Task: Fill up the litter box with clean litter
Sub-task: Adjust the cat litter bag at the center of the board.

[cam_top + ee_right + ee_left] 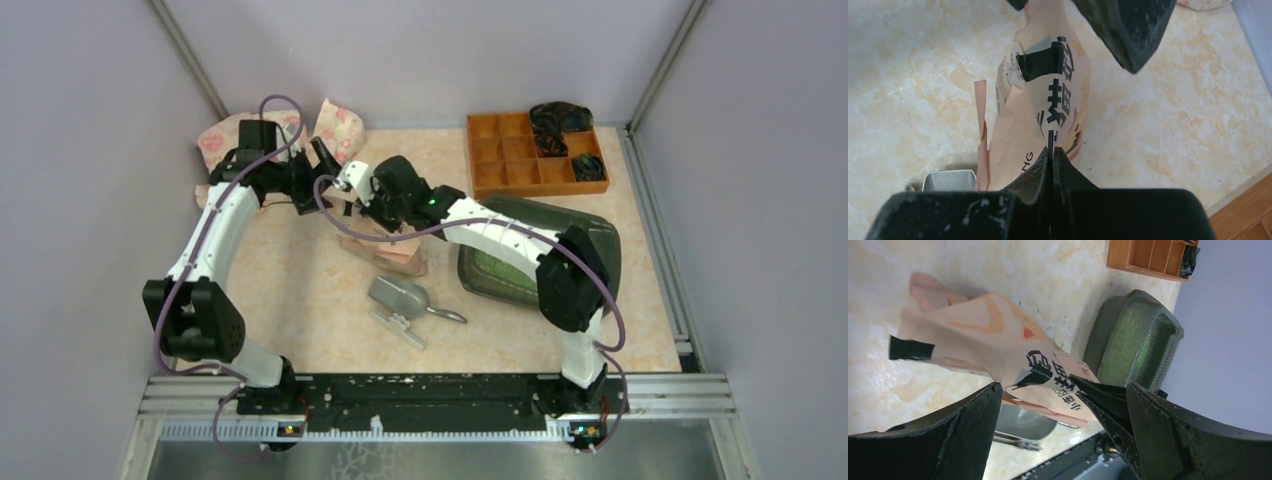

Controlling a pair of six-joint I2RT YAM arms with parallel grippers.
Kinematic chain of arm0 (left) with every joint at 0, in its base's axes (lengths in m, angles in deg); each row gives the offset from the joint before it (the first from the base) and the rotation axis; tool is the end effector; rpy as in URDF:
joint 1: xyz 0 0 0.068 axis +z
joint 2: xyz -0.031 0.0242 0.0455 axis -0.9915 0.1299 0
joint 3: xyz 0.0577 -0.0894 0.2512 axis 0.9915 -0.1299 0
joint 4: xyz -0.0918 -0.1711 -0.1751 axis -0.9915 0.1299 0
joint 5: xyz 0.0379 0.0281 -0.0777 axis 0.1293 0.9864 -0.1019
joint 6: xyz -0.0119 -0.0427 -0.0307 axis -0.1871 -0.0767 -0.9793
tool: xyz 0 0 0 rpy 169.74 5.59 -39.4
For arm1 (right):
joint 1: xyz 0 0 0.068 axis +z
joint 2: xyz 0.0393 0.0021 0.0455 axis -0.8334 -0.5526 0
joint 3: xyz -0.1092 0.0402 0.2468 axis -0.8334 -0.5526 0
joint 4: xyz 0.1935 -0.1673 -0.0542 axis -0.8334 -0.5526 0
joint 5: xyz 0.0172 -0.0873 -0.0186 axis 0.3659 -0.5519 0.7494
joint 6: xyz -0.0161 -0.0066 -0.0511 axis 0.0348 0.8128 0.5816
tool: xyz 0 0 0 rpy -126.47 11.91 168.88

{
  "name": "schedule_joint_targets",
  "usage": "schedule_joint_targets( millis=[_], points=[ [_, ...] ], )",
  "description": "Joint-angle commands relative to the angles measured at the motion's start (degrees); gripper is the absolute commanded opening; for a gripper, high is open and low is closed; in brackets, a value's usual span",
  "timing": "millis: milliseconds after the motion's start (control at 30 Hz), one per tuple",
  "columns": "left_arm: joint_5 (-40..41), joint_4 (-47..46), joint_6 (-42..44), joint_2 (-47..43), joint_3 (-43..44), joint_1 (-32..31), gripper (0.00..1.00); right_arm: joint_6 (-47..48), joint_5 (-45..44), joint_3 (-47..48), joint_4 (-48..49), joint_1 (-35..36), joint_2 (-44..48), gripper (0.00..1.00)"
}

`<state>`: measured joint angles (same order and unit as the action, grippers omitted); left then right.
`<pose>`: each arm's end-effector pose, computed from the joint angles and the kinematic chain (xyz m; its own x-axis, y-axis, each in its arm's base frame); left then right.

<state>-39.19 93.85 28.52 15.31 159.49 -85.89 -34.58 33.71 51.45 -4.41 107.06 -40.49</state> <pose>0.3298 -0.0367 0.3380 -0.8122 -0.3975 -0.4269 -0.0255 0.7554 -0.6548 0.2836 0.3504 0.2931 -0.0959 -0.5971 -0.7964 -0.8884 0.4122 -0.2021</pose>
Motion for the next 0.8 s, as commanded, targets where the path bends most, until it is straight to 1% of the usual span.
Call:
schedule_joint_targets(
  millis=[0,267,333,367,400,467,500,533,600,667,700,767],
  points=[
    [-2.19,0.09,-7.42,-1.45,-1.42,0.37,0.99,2.10,-4.00,0.53,4.97,2.56,3.68,0.00],
    [0.57,2.58,-7.07,-1.24,-2.05,0.37,0.99,0.63,-7.80,-1.43,7.26,3.27,3.37,0.00],
    [1.07,2.87,-6.40,-1.23,-2.80,0.37,0.96,0.18,-8.36,-2.06,8.41,3.27,3.58,0.00],
    [1.53,3.39,-6.17,-1.22,-3.13,0.37,0.91,0.04,-8.85,-2.08,8.79,3.28,3.59,0.00],
    [1.57,3.37,-5.84,-1.32,-3.54,0.37,0.79,-0.13,-9.22,-2.08,9.00,3.27,3.58,0.00],
    [1.73,3.06,-5.83,-1.61,-4.70,0.37,0.66,-0.08,-9.70,-2.09,9.34,3.27,3.55,0.00],
    [1.84,2.90,-5.92,-1.73,-5.11,0.37,0.64,-0.07,-9.63,-2.04,9.43,3.27,3.44,0.00],
    [2.10,2.95,-6.04,-1.68,-5.46,0.34,0.63,-0.07,-9.59,-2.00,9.62,3.27,3.42,0.00],
    [2.41,2.78,-5.86,-1.26,-6.03,0.35,0.54,0.01,-9.40,-1.91,9.88,3.31,3.33,0.00],
    [3.26,2.88,-5.57,-0.20,-6.18,0.34,0.47,-0.07,-8.83,-2.03,10.13,3.27,3.46,0.00],
    [3.73,3.09,-5.44,0.43,-5.92,0.36,0.45,-0.03,-8.46,-2.08,10.25,3.36,3.53,0.00],
    [4.98,3.51,-5.25,1.73,-5.06,0.30,0.45,0.13,-7.84,-2.65,10.72,3.40,3.87,0.00]
  ],
)
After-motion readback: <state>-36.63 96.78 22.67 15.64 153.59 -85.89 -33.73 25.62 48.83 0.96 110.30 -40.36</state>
